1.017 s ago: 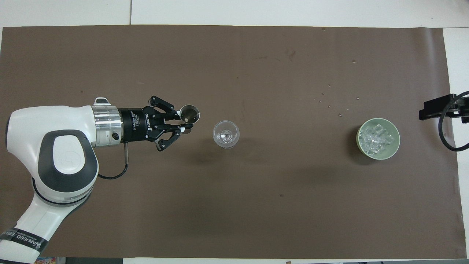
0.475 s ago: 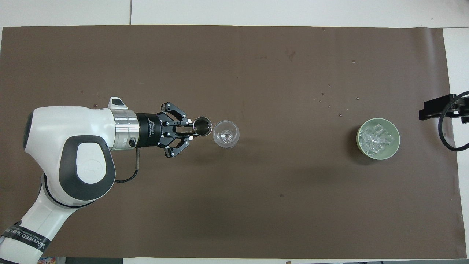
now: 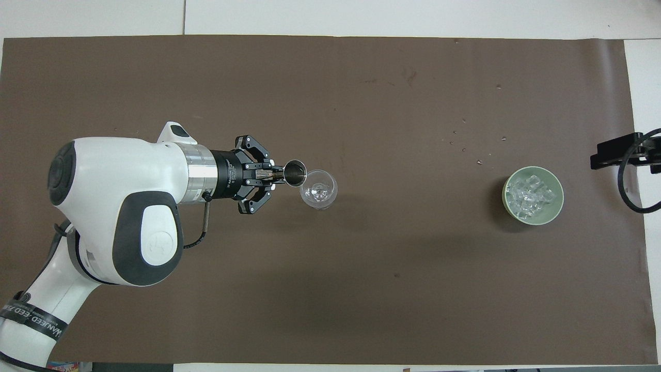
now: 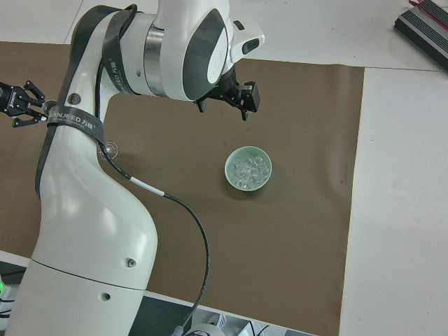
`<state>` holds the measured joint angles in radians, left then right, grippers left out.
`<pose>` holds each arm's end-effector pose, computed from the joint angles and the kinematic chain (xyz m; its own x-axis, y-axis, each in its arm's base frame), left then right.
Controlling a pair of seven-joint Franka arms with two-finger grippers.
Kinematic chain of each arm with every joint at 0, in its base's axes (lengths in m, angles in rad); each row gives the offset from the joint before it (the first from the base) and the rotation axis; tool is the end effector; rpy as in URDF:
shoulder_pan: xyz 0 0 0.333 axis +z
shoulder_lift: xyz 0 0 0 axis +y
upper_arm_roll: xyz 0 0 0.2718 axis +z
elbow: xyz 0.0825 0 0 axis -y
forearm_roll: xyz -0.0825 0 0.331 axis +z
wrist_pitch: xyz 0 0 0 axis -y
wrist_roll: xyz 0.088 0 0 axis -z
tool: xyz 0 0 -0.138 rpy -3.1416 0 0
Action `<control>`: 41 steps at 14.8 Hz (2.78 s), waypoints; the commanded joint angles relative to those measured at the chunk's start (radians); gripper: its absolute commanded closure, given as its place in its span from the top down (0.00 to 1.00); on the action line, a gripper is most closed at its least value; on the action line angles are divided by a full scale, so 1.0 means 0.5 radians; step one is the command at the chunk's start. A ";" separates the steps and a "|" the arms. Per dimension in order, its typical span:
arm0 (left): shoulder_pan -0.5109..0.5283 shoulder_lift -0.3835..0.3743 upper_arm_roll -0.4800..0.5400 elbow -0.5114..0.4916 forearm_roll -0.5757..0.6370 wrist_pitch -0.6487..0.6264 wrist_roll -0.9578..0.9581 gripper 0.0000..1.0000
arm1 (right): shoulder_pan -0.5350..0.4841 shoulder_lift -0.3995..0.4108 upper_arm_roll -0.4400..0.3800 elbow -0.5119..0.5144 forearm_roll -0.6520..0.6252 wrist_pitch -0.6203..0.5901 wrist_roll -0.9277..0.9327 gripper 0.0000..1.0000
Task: Pour wine and add ice with both arms
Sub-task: 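Tilt the metal cup with the left gripper to pour into the clear cup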
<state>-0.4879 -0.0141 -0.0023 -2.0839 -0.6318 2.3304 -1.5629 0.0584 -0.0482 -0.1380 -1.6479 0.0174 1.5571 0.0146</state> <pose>0.4593 -0.2715 0.4160 0.1384 0.8445 -0.5174 0.9867 -0.0728 0.1450 0.4832 -0.0374 0.5395 0.9947 -0.0933 -0.0434 -0.0944 -0.9953 -0.0234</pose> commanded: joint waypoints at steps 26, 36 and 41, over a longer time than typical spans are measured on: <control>-0.405 0.056 -0.002 0.225 1.861 -0.142 -1.068 0.00 | -0.025 -0.029 0.009 -0.033 0.030 0.015 -0.032 1.00; -0.481 0.080 -0.008 0.336 2.159 -0.362 -1.099 0.00 | -0.025 -0.029 0.009 -0.033 0.030 0.015 -0.032 1.00; -0.524 0.077 -0.008 0.330 2.248 -0.372 -1.105 0.00 | -0.025 -0.029 0.009 -0.033 0.027 0.015 -0.032 1.00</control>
<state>-0.7210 0.0149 -0.0135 -1.9422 0.4593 2.1787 -2.0912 0.0584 -0.0482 -0.1380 -1.6479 0.0174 1.5571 0.0146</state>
